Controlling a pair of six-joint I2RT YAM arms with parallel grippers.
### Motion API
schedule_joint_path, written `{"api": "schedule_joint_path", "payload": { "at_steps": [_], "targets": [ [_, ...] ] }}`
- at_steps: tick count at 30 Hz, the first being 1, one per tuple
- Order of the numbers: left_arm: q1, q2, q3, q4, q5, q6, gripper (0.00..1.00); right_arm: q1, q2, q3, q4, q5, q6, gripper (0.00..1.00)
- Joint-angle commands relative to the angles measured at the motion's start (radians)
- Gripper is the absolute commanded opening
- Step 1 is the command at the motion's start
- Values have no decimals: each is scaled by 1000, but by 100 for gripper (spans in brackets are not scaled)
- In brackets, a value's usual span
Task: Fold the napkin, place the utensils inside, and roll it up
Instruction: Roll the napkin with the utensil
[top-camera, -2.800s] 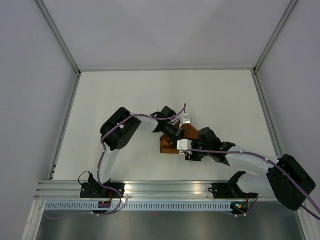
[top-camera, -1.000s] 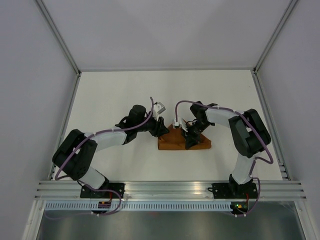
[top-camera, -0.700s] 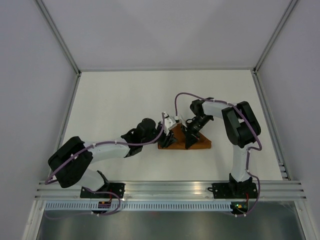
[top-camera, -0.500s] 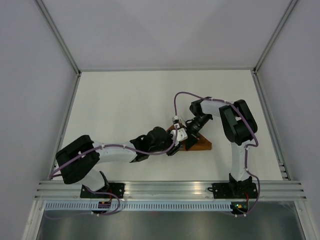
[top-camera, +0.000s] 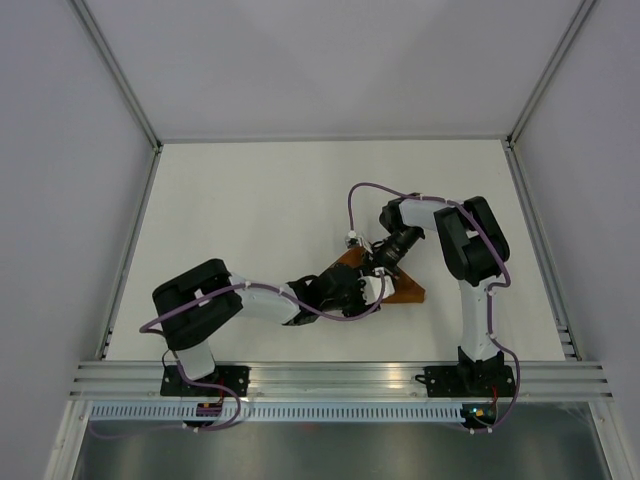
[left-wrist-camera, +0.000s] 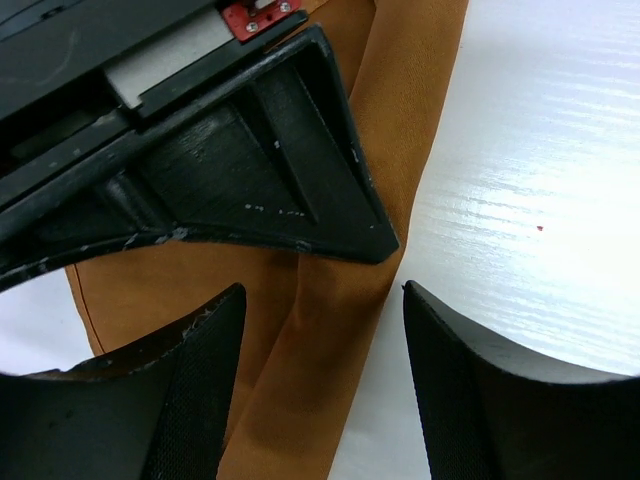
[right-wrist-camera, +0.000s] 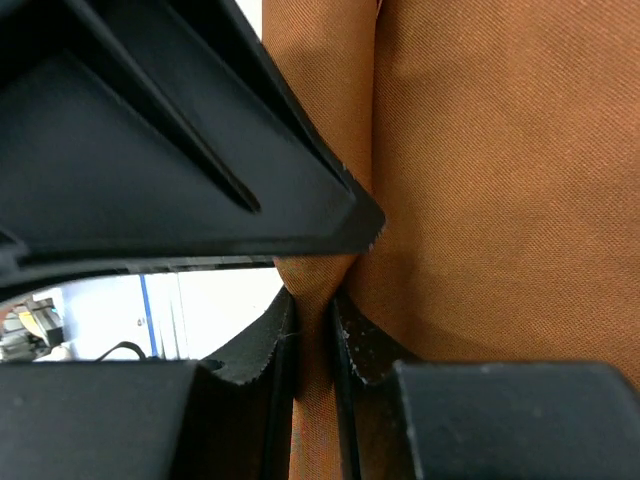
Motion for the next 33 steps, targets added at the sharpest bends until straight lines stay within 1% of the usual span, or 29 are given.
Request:
{"api": "schedule_joint_path", "payload": {
  "at_steps": [1,4,10,13,14,16,17,18,19,22,24,25,28,29,31,33],
  "targets": [
    [-15,31,47,15,-16,81,69,-5,63,5,93,119,-42,15],
    [-18,56,53,15,-17,88,68,-4,69,13,90,120,-39,15],
    [-18,105,64,-8,-11,82,58,-5,75,19,89,120,-33,15],
    [-18,128,81,-31,-3,67,43,-5,75,20,89,122,-31,15],
    [-18,134,82,-36,-3,61,32,-5,75,20,87,122,-33,15],
    [-17,146,90,-46,-3,56,22,-5,72,19,89,122,-33,15],
    [-17,149,95,-62,10,51,13,-5,72,20,89,122,-32,16],
    [-17,154,99,-71,24,50,10,-5,72,22,89,122,-31,16],
    [-14,162,108,-78,38,47,2,-5,70,22,89,120,-28,17],
    [-8,169,121,-112,79,42,2,-5,61,22,87,119,-25,20],
    [2,175,127,-129,113,36,2,-7,46,23,89,119,-21,25],
    [3,179,127,-132,124,32,2,-8,38,23,92,117,-16,30],
    [22,180,128,-151,181,19,2,-20,-2,26,93,114,1,39],
    [28,180,128,-155,194,9,2,-25,-14,33,90,106,4,44],
    [46,182,132,-169,233,1,2,-36,-42,48,75,96,5,48],
    [60,188,139,-184,263,-7,2,-46,-68,66,56,79,11,49]
  ]
}}
